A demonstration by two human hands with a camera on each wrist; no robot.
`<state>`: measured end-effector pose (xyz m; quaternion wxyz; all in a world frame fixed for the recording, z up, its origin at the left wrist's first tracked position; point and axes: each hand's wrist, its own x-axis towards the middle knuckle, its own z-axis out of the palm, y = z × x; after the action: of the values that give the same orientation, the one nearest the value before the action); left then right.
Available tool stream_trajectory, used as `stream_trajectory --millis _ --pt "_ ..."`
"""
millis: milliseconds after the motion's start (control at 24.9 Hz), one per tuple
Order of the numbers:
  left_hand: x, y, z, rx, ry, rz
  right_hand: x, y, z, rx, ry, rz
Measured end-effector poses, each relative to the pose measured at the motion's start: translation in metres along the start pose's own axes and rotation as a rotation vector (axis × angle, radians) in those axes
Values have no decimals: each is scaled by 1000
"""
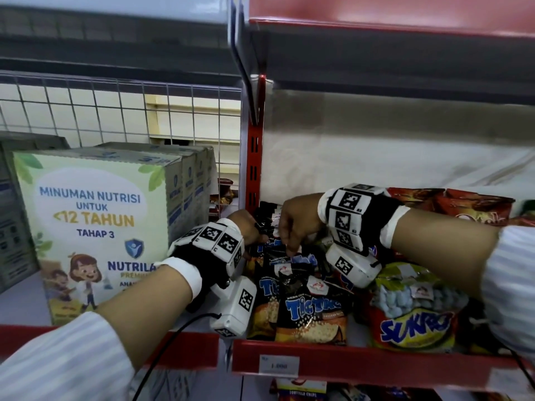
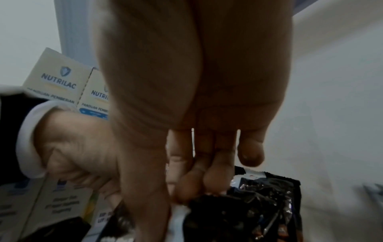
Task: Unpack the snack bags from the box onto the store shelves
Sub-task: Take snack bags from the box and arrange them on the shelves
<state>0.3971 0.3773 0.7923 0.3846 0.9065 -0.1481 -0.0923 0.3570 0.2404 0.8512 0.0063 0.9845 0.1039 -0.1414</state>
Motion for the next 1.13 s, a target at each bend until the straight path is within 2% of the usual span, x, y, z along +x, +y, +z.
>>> stream_trajectory --millis 241,362,442,563,644,724,845,1006,1126 --pt "-6 2 -6 -154 46 -67 9 -2 7 58 169 -38" --pt "-17 6 -9 -174 34 -38 6 0 7 118 133 -49" --pt "-24 8 -9 -110 -24 -33 -2 8 -4 171 77 -21" --pt "-29 9 -10 -71 -114 -78 -12 27 -20 44 5 101" --pt "-30 11 -10 -134 -120 -123 -16 34 -17 -50 -89 153" --pt "-31 14 -7 -178 -112 -127 -14 37 -4 -39 -152 171" --pt "-29 14 -3 -104 -70 -92 -9 39 1 -89 -93 188" --pt "-26 13 -3 -137 -69 -105 -11 65 -18 -271 -64 331" --pt "-23 10 -4 -130 -59 -102 -19 76 -12 -397 -10 458"
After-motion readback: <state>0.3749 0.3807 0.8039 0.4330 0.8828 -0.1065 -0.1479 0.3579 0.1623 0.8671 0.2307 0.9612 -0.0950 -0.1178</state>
